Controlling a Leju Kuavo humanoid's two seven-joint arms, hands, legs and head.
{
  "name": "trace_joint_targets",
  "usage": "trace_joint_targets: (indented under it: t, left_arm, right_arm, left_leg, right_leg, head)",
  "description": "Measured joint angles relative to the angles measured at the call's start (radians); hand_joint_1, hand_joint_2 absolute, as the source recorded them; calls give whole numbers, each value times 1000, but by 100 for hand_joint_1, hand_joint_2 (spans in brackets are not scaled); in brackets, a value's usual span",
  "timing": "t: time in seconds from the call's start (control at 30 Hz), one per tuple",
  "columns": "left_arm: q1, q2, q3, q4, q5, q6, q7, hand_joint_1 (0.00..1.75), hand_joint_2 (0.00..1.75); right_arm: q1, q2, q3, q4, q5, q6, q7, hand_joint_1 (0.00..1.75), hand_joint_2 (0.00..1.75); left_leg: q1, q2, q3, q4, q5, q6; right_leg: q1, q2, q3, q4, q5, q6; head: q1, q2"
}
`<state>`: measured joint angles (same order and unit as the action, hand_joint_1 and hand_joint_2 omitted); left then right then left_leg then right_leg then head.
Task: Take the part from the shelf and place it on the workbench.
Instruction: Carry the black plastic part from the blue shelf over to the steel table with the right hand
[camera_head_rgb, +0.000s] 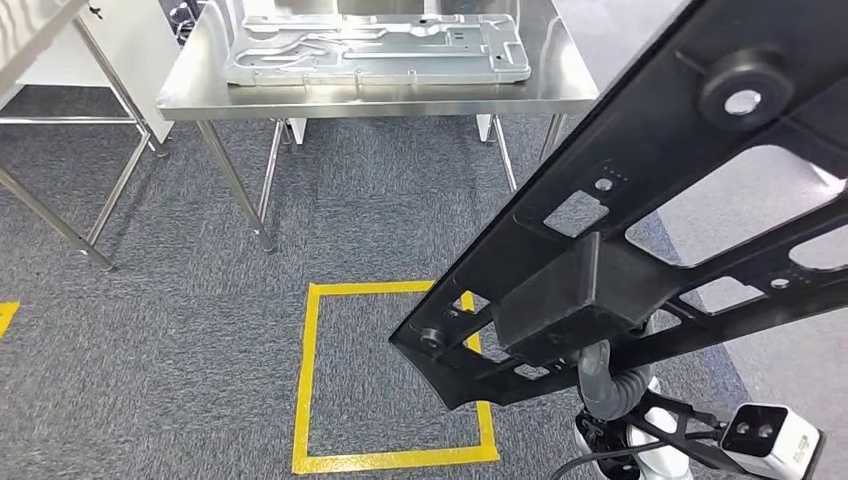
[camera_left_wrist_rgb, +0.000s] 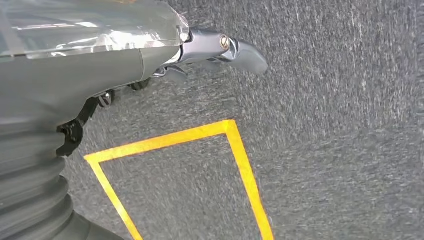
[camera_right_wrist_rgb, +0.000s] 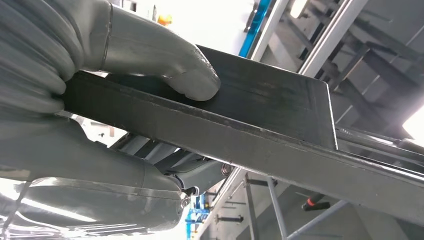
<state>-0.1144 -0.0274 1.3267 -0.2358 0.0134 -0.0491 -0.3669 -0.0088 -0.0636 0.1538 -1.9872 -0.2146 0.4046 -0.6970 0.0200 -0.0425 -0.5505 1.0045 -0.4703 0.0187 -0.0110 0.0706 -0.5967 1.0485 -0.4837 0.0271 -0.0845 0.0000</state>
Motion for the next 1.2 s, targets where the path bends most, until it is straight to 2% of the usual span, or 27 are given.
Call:
trace_joint_targets:
  t: [0.07, 0.1, 0.13, 0.17, 0.2, 0.27, 0.3, 0.33, 0.43, 0.5, 0.53, 0.6, 0.63, 0.67, 0.7, 0.77, 0.8, 0.83, 0.9, 1.0, 1.03, 1.07, 1.13, 1.17, 1.2]
  left_arm:
    - [4, 0, 0, 0, 0, -6, 3, 0, 175]
    - [6, 0, 0, 0, -1, -8, 4, 0, 175]
    - [8, 1, 0, 0, -1, -10, 5, 0, 175]
    - [8, 2, 0, 0, -1, -13, 5, 0, 175]
    - [7, 2, 0, 0, -1, -16, 6, 0, 175]
    - [6, 2, 0, 0, -1, -20, 6, 0, 175]
    - [5, 2, 0, 0, -1, -21, 6, 0, 175]
    - [4, 2, 0, 0, -1, -22, 6, 0, 175]
    - [3, 2, 0, 0, -1, -22, 6, 0, 175]
    - [3, 2, 0, 0, -1, -22, 6, 0, 175]
    - [3, 2, 0, 0, -1, -23, 6, 0, 175]
    - [4, 2, 0, 0, -1, -23, 6, 0, 175]
    - [5, 2, 0, 0, -1, -23, 6, 0, 175]
    - [6, 3, 0, 0, -1, -23, 6, 0, 175]
    - [7, 3, 0, 0, -1, -24, 6, 0, 175]
    - [8, 3, 0, 0, 0, -25, 6, 0, 175]
    - [7, 3, 0, 0, 0, -25, 6, 0, 175]
    - [7, 4, 0, 0, -1, -26, 6, 0, 175]
    - [6, 4, 0, 0, -2, -27, 6, 0, 175]
    - [6, 3, 0, 0, -1, -28, 5, 0, 175]
    - [5, 3, 0, 0, 0, -28, 5, 0, 175]
    - [5, 3, 0, 0, 0, -29, 5, 0, 175]
    - [5, 3, 0, 0, 0, -29, 5, 0, 175]
    - [5, 3, 0, 0, 0, -29, 5, 0, 175]
    - [5, 3, 0, 0, 0, -29, 5, 0, 175]
  right_arm:
    - [-5, 0, 2, 0, 4, -8, 0, 175, 175]
    - [-6, 0, 3, 0, 6, -9, 0, 175, 175]
    - [-6, 0, 3, 0, 8, -9, 0, 175, 175]
    - [-5, 0, 3, 0, 10, -9, 0, 175, 175]
    - [-5, 0, 3, 0, 11, -9, 0, 175, 175]
    - [-6, 0, 3, 0, 14, -8, 0, 175, 175]
    - [-6, 0, 3, -1, 15, -8, 0, 175, 175]
    - [-7, 0, 3, -3, 15, -8, 0, 175, 175]
    - [-6, -1, 3, -6, 17, -8, 0, 175, 175]
    - [-4, -1, 3, -10, 20, -8, 0, 175, 175]
    - [-3, -1, 3, -12, 21, -7, 0, 175, 175]
    - [3, -1, 3, -15, 26, -5, 0, 175, 175]
    - [8, -1, 3, -16, 28, -3, 0, 175, 175]
    - [13, -1, 3, -16, 30, 0, 0, 175, 175]
    - [17, -1, 3, -18, 32, 4, 0, 175, 175]
    - [24, -1, 1, -23, 35, 11, 0, 175, 175]
    - [26, 0, 0, -27, 35, 13, 0, 175, 175]
    - [29, 0, -1, -32, 35, 14, 0, 175, 175]
    - [34, 1, -4, -38, 36, 19, 0, 175, 175]
    - [40, 4, -11, -48, 39, 28, 0, 175, 175]
    - [41, 5, -14, -52, 40, 30, 0, 175, 175]
    - [43, 6, -16, -55, 42, 30, 0, 175, 175]
    - [47, 8, -20, -57, 46, 29, 0, 175, 175]
    - [50, 9, -21, -57, 47, 29, 0, 175, 175]
    - [52, 10, -23, -57, 48, 29, 0, 175, 175]
  left_leg:
    - [0, 14, 1, -3, 1, 7]
    - [-1, 21, 0, -3, 1, 8]
    - [-2, 27, 0, -2, 0, 8]
    - [-2, 32, 0, -2, 0, 8]
    - [-2, 35, 1, -2, -1, 7]
    - [-2, 39, 6, -1, -5, 2]
    - [-4, 40, 7, 0, -7, -3]
    - [-6, 40, 7, 0, -9, -7]
    - [-8, 43, 8, -1, -13, -26]
    - [-6, 43, -1, 29, -34, -36]
    - [-5, 43, -22, 74, -58, -40]
    - [-5, 43, -89, 208, -119, -45]
    - [-5, 43, -122, 266, -136, -46]
    - [-5, 43, -140, 293, -134, -47]
    - [-5, 43, -139, 280, -112, -45]
    - [-6, 43, -87, 155, -34, -37]
    - [-8, 43, -57, 87, -7, -32]
    - [-11, 43, -36, 40, 8, -26]
    - [-16, 42, -24, 14, 6, -15]
    - [-11, 43, -13, 3, 5, 1]
    - [-9, 44, -8, -1, 4, 6]
    - [-8, 44, -3, -3, 2, 11]
    - [-9, 45, 1, -3, -4, 15]
    - [-9, 45, 5, -3, -8, 15]
    - [-9, 45, 11, -2, -13, 14]
  right_leg:
    - [0, -48, -54, 115, -62, 5]
    - [-2, -58, -88, 184, -91, 8]
    - [-4, -61, -114, 235, -105, 10]
    - [-5, -63, -124, 251, -99, 11]
    - [-5, -64, -111, 225, -75, 11]
    - [-4, -67, -42, 87, -6, 4]
    - [-2, -68, -10, 23, 16, 0]
    - [1, -69, 10, -19, 26, -5]
    - [5, -66, 18, -40, 25, -20]
    - [1, -66, 24, -46, 26, -33]
    - [-1, -67, 27, -49, 26, -39]
    - [1, -67, 28, -49, 23, -45]
    - [3, -66, 29, -48, 21, -46]
    - [4, -65, 31, -47, 19, -47]
    - [5, -63, 35, -47, 16, -47]
    - [6, -60, 46, -45, 8, -43]
    - [8, -59, 49, -43, 3, -39]
    - [9, -58, 50, -43, 0, -35]
    - [10, -57, 49, -42, -2, -24]
    - [8, -59, 48, -23, -20, -8]
    - [8, -60, 31, 15, -40, -3]
    - [5, -62, 0, 74, -67, 2]
    - [2, -63, -81, 211, -115, 8]
    - [0, -64, -109, 248, -115, 10]
    - [-1, -64, -118, 247, -94, 11]
  head:
    - [0, 0]
    - [0, 0]
    - [0, 0]
    - [0, 0]
    - [0, 0]
    - [0, 0]
    - [0, 0]
    - [0, 0]
    - [0, 0]
    - [0, 0]
    - [0, 0]
    - [0, 0]
    - [0, 0]
    - [0, 0]
    - [0, 0]
    - [0, 0]
    - [0, 0]
    - [0, 0]
    - [0, 0]
    - [0, 0]
    - [0, 0]
    - [0, 0]
    - [0, 0]
    - [0, 0]
    - [0, 0]
